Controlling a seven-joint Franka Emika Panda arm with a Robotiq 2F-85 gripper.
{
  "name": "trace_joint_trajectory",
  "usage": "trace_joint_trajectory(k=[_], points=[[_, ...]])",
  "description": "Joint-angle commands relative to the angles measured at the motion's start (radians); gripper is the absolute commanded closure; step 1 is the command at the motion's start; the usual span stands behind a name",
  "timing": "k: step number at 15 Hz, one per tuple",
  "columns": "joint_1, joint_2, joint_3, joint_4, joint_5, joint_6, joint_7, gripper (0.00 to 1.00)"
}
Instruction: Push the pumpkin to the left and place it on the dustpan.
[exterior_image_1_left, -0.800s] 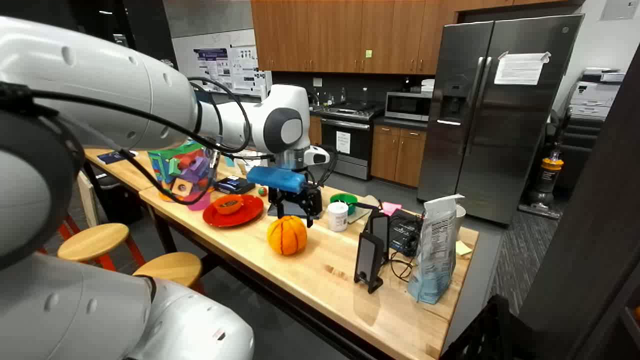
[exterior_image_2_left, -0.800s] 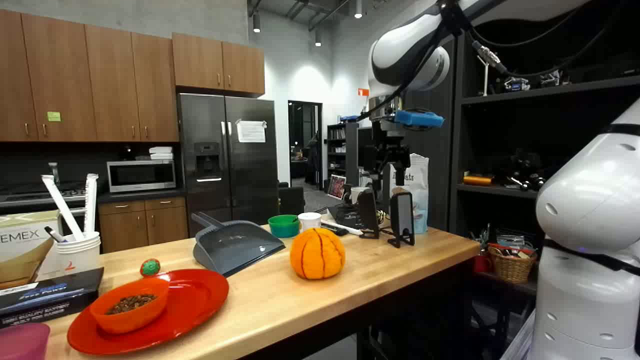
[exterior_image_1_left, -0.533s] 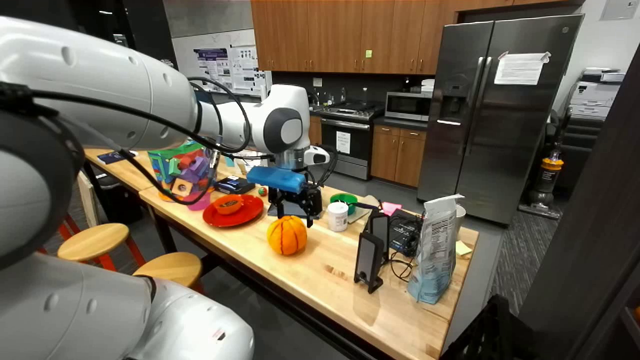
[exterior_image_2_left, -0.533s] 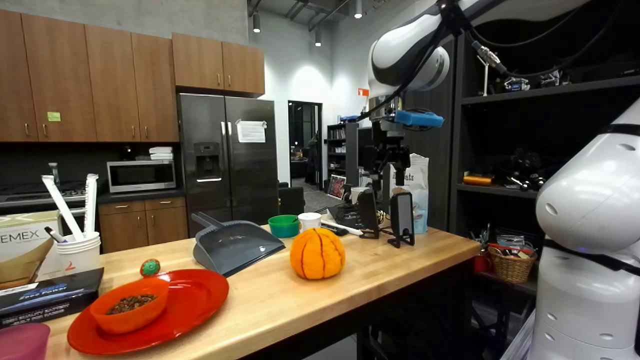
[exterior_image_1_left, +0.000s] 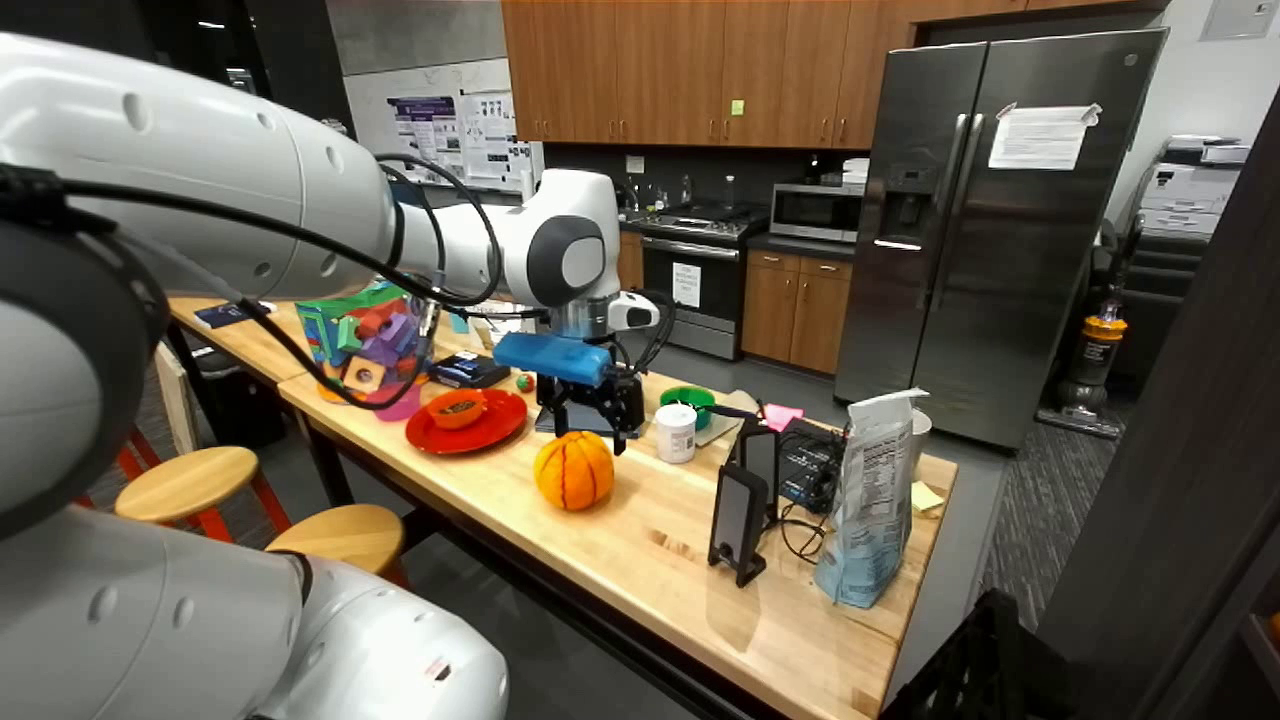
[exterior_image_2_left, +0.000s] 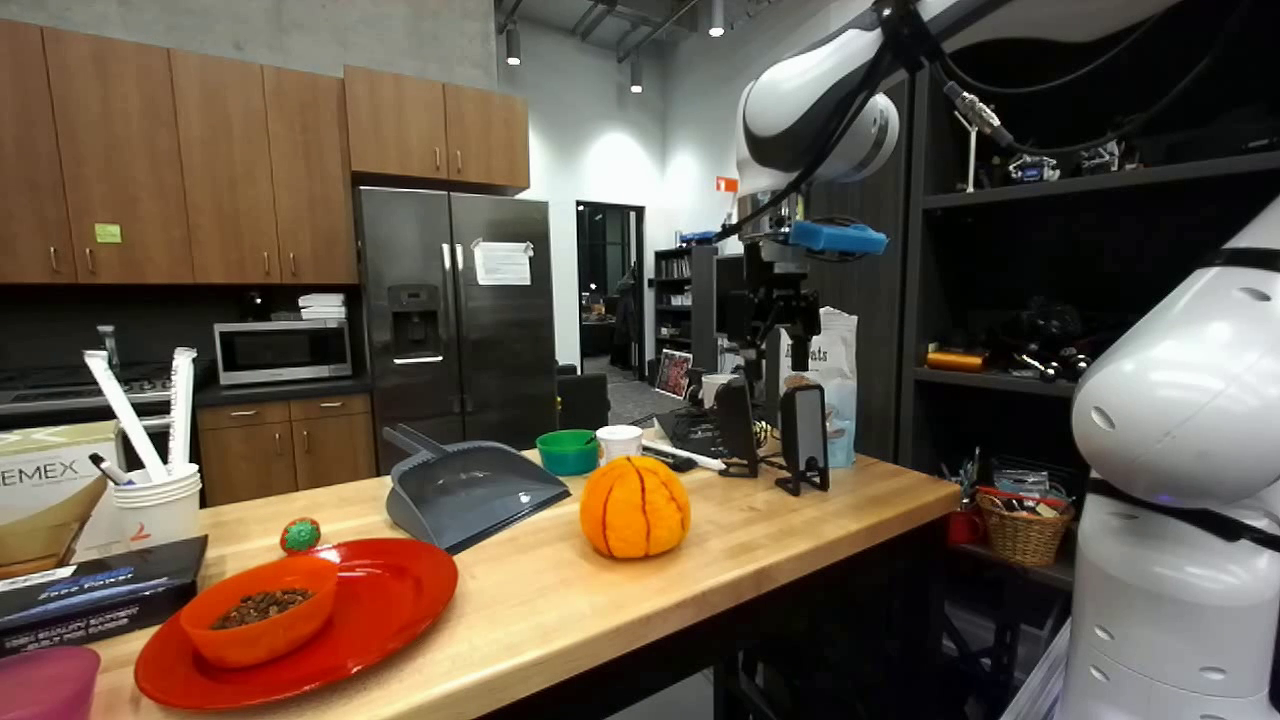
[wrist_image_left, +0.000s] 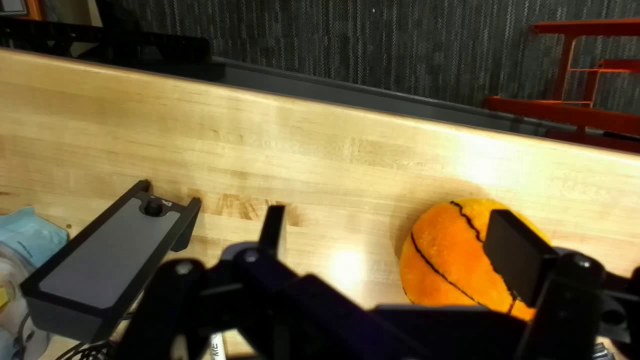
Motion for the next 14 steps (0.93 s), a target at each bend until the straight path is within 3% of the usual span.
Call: trace_joint_trajectory(k=[1, 14], points=[[0.000, 0.000, 0.000, 0.002, 0.000, -0.002, 0.000, 0.00], [-0.002, 0.002, 0.006, 0.004, -0.014, -0.012, 0.000, 0.00]])
